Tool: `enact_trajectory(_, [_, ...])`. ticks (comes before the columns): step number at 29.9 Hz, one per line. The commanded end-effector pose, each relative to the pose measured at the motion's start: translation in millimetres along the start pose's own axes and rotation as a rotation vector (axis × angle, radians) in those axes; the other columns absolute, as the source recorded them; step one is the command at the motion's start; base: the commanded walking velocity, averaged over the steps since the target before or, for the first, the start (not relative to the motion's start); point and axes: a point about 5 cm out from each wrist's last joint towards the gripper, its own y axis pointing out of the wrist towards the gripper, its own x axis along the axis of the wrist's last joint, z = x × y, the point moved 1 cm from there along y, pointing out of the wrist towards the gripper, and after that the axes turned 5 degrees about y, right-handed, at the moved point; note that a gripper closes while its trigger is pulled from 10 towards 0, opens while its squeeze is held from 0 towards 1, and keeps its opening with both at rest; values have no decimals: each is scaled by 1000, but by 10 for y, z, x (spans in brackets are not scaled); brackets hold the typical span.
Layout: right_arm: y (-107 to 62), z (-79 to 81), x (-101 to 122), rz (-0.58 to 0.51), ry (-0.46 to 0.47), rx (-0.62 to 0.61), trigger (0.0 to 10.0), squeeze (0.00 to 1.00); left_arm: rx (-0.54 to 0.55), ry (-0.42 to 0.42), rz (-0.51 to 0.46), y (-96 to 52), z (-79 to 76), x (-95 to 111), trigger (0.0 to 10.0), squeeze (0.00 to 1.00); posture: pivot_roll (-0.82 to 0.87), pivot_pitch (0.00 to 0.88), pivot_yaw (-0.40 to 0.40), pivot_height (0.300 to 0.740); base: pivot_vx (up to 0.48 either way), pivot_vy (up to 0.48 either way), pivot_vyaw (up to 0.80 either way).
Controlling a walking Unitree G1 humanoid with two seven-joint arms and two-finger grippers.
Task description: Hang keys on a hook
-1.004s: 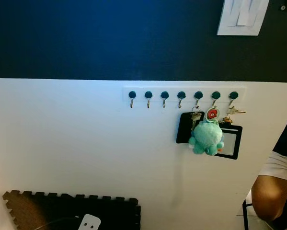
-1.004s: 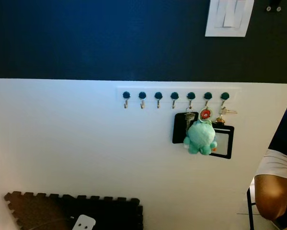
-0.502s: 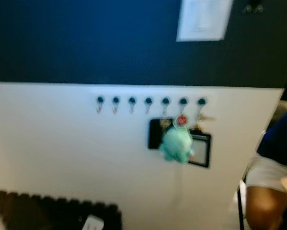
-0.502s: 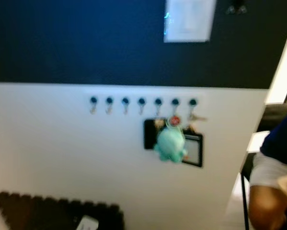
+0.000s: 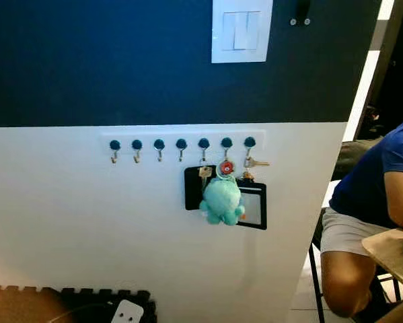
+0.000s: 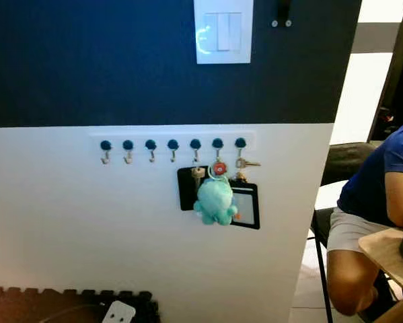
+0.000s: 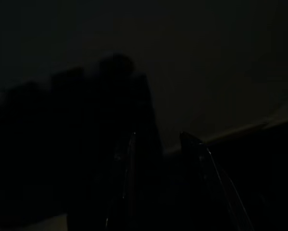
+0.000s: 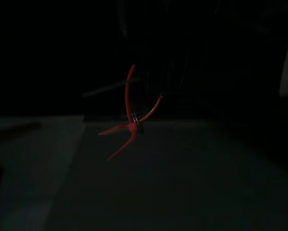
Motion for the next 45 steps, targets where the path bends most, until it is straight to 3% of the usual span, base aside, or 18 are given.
enact_trajectory(1, [50, 59, 159, -61, -39, 44, 10000, 0, 48, 10, -29, -36, 149, 33, 10000, 4, 51, 21, 29, 740, 0, 0, 0])
enact_trajectory(2, [96, 134, 313, -115, -60, 101, 10000, 0, 108, -31, -89, -48, 259, 121, 10000, 12, 51, 21, 29, 740, 0, 0, 0])
enact_trajectory(5, [117, 180, 391, -138, -72, 136, 10000, 0, 121, -54, -135, -52, 301, 195, 10000, 4, 52, 23, 28, 740, 0, 0, 0])
enact_trajectory(7, [154, 371, 568, -179, -62, 301, 10000, 0, 85, -111, -266, -79, 346, 403, 10000, 0, 53, 24, 27, 740, 0, 0, 0])
enact_trajectory(8, [154, 371, 568, -179, -62, 301, 10000, 0, 85, -111, -266, -79, 346, 403, 10000, 0, 53, 24, 27, 740, 0, 0, 0])
enact_trajectory(9, [155, 550, 723, -208, -98, 449, 10000, 0, -5, -149, -350, -119, 341, 554, 10000, 0, 57, 26, 24, 740, 0, 0, 0])
enact_trajectory(10, [143, 629, 804, -225, -116, 512, 10000, 0, -55, -147, -375, -141, 333, 610, 10000, 0, 58, 26, 23, 740, 0, 0, 0])
enact_trajectory(15, [87, 778, 962, -257, -153, 634, 10000, 0, -127, -115, -403, -183, 339, 691, 10000, 0, 59, 25, 22, 740, 0, 0, 0])
enact_trajectory(16, [-1, 899, 1058, -249, -186, 756, 10000, 0, -130, -118, -424, -199, 401, 749, 10000, 0, 57, 24, 24, 740, 0, 0, 0])
enact_trajectory(18, [-114, 1024, 1132, -231, -231, 875, 10000, 0, -143, -108, -438, -210, 441, 802, 10000, 0, 56, 25, 23, 740, 0, 0, 0])
enact_trajectory(21, [-231, 1133, 1181, -208, -266, 980, 10000, 0, -160, -102, -448, -220, 463, 846, 10000, 0, 56, 25, 23, 740, 0, 0, 0])
enact_trajectory(23, [-448, 1308, 1334, -202, -318, 1128, 10000, 0, -188, -59, -456, -224, 460, 905, 10000, 0, 57, 24, 23, 740, 0, 0, 0])
enact_trajectory(29, [-624, 1464, 1596, -281, -376, 1204, 10000, 0, -212, -59, -456, -235, 428, 929, 10000, 0, 53, 24, 27, 740, 0, 0, 0])
enact_trajectory(33, [-749, 1588, 1876, -404, -425, 1202, 10000, 0, -234, -65, -455, -252, 401, 950, 10000, 0, 54, 23, 25, 740, 0, 0, 0])
enact_trajectory(35, [-845, 1678, 2128, -515, -407, 1201, 10000, 0, -223, -58, -463, -254, 422, 974, 10000, 0, 54, 21, 21, 740, 0, 0, 0])
enact_trajectory(36, [-1006, 1732, 2322, -562, -373, 1230, 10000, 0, -209, -48, -462, -261, 461, 989, 10000, 0, 55, 22, 20, 740, 0, 0, 0])
enact_trajectory(41, [-1141, 1763, 2488, -603, -352, 1262, 10000, 0, -202, -44, -464, -264, 488, 1010, 10000, 0, 54, 21, 17, 740, 0, 0, 0])
enact_trajectory(45, [-1164, 1803, 2655, -678, -396, 1224, 10000, 0, -215, -40, -483, -249, 457, 1080, 10000, 0, 51, 18, 18, 740, 0, 0, 0])
